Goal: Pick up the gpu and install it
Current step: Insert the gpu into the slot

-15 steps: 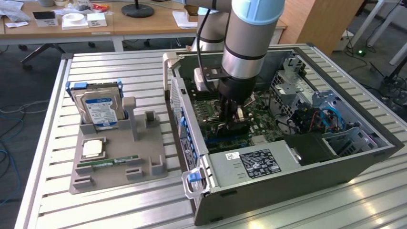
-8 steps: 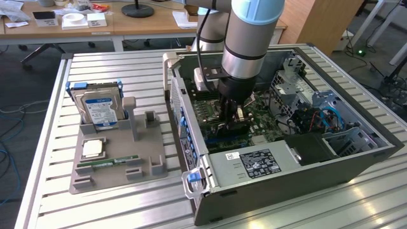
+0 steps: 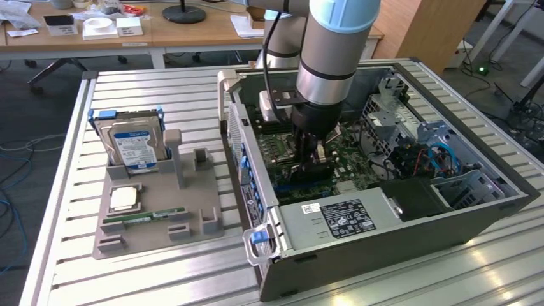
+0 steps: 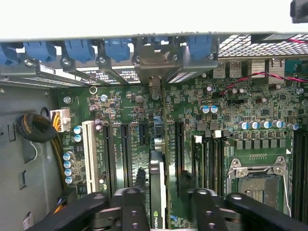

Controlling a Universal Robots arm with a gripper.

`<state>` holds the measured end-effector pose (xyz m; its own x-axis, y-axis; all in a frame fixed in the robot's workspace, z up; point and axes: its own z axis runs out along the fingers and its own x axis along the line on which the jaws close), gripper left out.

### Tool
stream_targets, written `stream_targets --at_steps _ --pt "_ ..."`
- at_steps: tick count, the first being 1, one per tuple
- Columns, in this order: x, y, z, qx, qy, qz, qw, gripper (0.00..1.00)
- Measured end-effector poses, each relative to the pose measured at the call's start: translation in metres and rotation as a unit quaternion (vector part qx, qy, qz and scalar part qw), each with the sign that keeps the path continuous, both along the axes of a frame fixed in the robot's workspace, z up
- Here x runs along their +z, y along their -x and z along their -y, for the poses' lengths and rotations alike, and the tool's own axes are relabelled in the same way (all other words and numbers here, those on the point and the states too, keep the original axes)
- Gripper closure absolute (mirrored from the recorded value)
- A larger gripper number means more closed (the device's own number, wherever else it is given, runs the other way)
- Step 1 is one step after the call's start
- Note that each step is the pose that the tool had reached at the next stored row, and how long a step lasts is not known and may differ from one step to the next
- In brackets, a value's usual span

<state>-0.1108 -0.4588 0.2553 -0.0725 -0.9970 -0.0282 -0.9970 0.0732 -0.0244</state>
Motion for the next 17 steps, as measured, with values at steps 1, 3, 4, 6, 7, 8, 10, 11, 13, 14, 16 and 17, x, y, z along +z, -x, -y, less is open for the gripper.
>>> stream_targets --at_steps 1,3,4,6,7,8,10,11,13,14,16,17 --pt "0.0 0.0 0.0 0.0 0.0 0.0 1.0 0.63" --pt "0.0 0.0 0.0 0.0 0.0 0.0 1.0 0.63" --pt "0.0 0.0 0.0 0.0 0.0 0.0 1.0 0.63" --pt "0.0001 0.0 0.0001 0.0 0.0003 0.0 1.0 0.64" --pt "0.0001 0.0 0.0 0.0 0.0001 0.0 1.0 0.64" --pt "0.0001 0.0 0.0 0.0 0.0001 0.0 1.0 0.71" --pt "0.0001 0.0 0.0 0.0 0.0001 0.0 1.0 0.71" --pt "0.0 0.0 0.0 0.0 0.0001 0.0 1.0 0.71" --pt "0.0 0.0 0.0 0.0 0.0 0.0 1.0 0.71" --pt "0.0 0.0 0.0 0.0 0.0 0.0 1.0 0.71" --pt "0.0 0.0 0.0 0.0 0.0 0.0 1.0 0.71" --pt "-0.0004 0.0 0.0 0.0 -0.0001 0.0001 1.0 0.71"
